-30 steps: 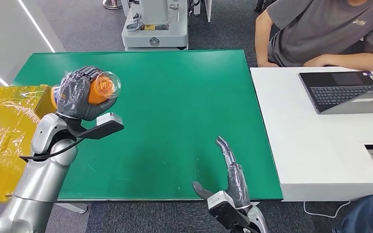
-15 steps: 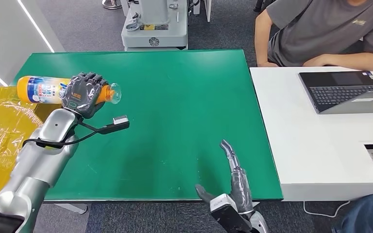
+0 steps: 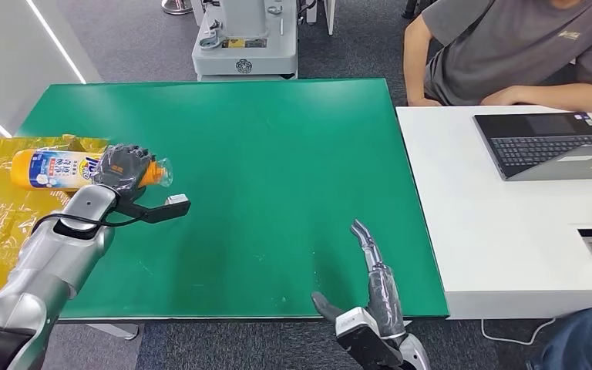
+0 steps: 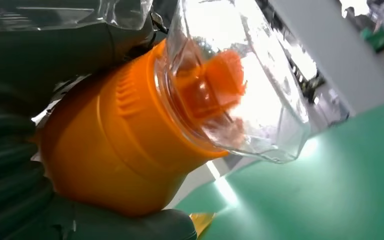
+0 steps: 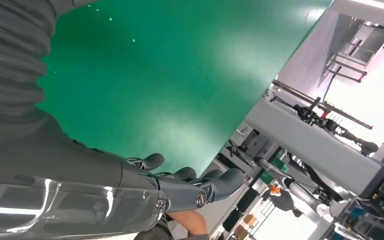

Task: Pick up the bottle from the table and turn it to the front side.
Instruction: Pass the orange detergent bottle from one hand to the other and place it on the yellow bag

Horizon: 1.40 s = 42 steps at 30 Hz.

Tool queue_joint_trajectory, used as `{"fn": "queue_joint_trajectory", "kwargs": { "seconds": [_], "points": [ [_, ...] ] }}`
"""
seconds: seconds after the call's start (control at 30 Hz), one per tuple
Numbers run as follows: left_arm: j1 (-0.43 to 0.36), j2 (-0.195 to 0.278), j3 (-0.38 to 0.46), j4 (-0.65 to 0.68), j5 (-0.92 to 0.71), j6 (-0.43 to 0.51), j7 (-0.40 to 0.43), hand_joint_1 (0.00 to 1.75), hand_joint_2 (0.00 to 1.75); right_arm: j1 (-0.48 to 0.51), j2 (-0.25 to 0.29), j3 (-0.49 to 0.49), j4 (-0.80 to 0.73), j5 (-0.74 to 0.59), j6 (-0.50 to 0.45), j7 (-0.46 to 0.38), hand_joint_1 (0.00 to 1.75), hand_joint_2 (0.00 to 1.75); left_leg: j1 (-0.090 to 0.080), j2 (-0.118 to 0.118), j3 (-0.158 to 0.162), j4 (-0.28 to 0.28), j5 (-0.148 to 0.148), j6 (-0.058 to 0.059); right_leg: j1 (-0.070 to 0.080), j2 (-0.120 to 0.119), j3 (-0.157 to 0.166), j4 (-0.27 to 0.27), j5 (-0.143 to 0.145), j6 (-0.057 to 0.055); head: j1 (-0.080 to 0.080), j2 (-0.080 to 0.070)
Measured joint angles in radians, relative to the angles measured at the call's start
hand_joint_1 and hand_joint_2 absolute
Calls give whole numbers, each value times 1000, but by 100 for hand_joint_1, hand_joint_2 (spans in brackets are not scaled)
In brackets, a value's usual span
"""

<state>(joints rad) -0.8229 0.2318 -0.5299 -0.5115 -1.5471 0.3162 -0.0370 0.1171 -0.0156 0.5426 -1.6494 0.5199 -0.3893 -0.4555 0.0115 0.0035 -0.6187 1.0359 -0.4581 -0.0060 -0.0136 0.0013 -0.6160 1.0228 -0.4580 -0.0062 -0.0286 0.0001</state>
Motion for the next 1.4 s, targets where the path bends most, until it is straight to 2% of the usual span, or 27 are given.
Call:
{"fn": "queue_joint_trajectory", "kwargs": {
  "seconds": [0.27,0.67,0.77,0.93,1.4],
  "points": [
    [-10,33,1,83,3,-65,46,175,175,1,0,-5,-15,12,19,6,0,175,0,0,0,0,0,0,0,0,0,0,0,0,0,0],
    [21,88,43,126,41,-85,22,175,175,-5,6,-8,-35,25,64,1,0,175,0,0,0,-1,0,0,0,0,0,0,-1,-1,0,0],
    [30,94,50,130,46,-103,-2,175,175,-9,6,-11,-38,26,69,-2,0,175,0,0,0,-1,0,0,0,-1,0,0,-1,-1,0,0],
    [48,99,68,141,63,-149,-94,175,175,-17,7,-19,-39,19,74,-4,0,175,0,-1,0,-1,0,0,0,-1,0,0,-1,-1,0,0],
    [98,85,138,151,114,-56,-151,175,175,-24,14,-30,-27,-6,85,-8,0,175,0,-1,0,-1,0,-1,0,-1,0,0,-1,-1,0,0]
  ]
}}
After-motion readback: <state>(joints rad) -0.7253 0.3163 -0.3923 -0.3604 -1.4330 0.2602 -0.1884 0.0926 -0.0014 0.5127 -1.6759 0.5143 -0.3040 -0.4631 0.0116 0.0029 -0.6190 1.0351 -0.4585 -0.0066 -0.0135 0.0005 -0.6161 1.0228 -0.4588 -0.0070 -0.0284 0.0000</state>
